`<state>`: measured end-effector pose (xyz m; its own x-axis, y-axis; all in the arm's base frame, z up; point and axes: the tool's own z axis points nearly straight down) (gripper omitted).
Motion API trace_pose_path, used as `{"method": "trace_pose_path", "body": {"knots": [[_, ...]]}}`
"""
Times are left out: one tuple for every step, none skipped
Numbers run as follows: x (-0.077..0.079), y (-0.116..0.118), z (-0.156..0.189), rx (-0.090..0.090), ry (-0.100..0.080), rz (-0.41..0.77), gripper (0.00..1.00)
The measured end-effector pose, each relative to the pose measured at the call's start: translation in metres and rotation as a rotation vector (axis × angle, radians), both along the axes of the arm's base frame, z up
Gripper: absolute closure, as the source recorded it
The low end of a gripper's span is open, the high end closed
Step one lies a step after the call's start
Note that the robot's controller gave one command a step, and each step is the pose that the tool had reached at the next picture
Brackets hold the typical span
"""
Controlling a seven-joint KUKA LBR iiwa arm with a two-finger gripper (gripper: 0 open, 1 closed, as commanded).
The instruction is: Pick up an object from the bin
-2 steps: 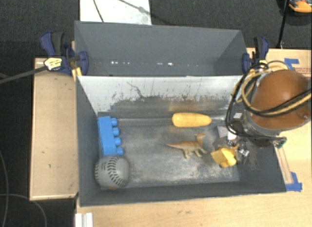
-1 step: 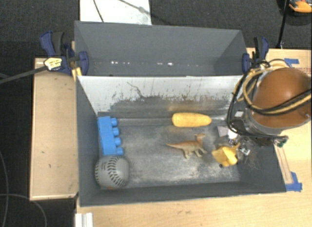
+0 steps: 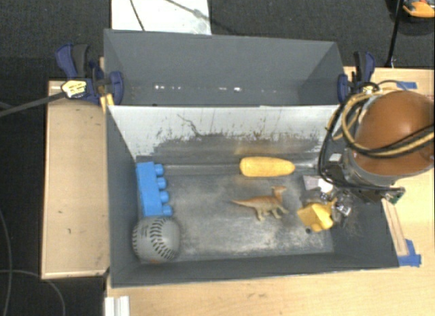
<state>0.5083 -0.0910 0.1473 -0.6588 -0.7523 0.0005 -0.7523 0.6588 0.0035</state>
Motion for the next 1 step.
{"method": "trace_pose_path", "body": {"knots": [[0.0001, 0.0, 0.0185, 0.0, -0.001, 0.001, 1.0]]}}
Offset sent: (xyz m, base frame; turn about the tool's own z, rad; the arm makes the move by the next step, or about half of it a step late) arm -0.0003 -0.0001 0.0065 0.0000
